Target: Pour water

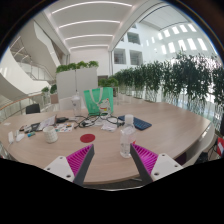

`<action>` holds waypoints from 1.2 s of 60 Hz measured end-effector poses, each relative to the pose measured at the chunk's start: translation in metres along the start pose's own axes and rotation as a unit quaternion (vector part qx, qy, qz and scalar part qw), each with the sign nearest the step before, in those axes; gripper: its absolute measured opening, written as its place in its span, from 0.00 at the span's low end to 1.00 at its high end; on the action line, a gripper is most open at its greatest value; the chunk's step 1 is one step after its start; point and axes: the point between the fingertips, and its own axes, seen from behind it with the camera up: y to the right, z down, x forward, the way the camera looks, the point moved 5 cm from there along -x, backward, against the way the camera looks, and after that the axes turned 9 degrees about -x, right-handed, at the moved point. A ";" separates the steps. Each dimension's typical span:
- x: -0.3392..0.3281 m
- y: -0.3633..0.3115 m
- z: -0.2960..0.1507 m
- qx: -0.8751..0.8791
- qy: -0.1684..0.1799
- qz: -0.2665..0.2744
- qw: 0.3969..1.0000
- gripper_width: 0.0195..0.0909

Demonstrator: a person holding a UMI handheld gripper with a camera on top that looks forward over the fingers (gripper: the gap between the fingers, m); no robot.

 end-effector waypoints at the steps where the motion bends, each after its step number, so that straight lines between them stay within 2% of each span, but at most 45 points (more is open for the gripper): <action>1: 0.010 0.006 0.003 0.003 0.001 0.002 1.000 0.88; 5: 0.050 0.029 0.018 0.009 -0.003 0.010 1.000 0.88; 19: 0.144 0.064 0.029 0.024 0.022 0.013 0.999 0.86; 20: 0.148 0.064 0.029 0.024 0.024 0.010 0.999 0.84; 21: 0.160 0.061 0.027 0.023 0.026 0.007 0.999 0.77; 22: 0.164 0.060 0.027 0.020 0.026 0.002 0.999 0.64; 23: 0.168 0.057 0.027 0.015 0.027 -0.007 1.000 0.47; 24: 0.177 0.060 0.028 0.012 0.029 -0.011 0.999 0.43; 32: 0.178 0.060 0.025 0.005 0.036 -0.008 0.999 0.38; 39: 0.185 0.057 0.024 0.005 0.026 -0.003 1.000 0.25; 40: 0.185 0.058 0.025 0.003 0.024 -0.003 1.000 0.25; 41: 0.185 0.058 0.024 0.004 0.022 -0.003 1.000 0.21; 48: 0.178 0.056 0.021 0.035 -0.009 -0.011 0.999 0.17; 54: 0.169 0.048 -0.022 0.008 0.009 -0.010 1.000 0.18; 63: 0.171 -0.013 -0.130 -0.154 0.047 -0.030 0.986 0.17; 68: 0.181 -0.072 -0.170 -0.297 0.055 -0.034 0.953 0.17; 72: 0.196 -0.120 -0.184 -0.427 0.064 -0.028 0.902 0.17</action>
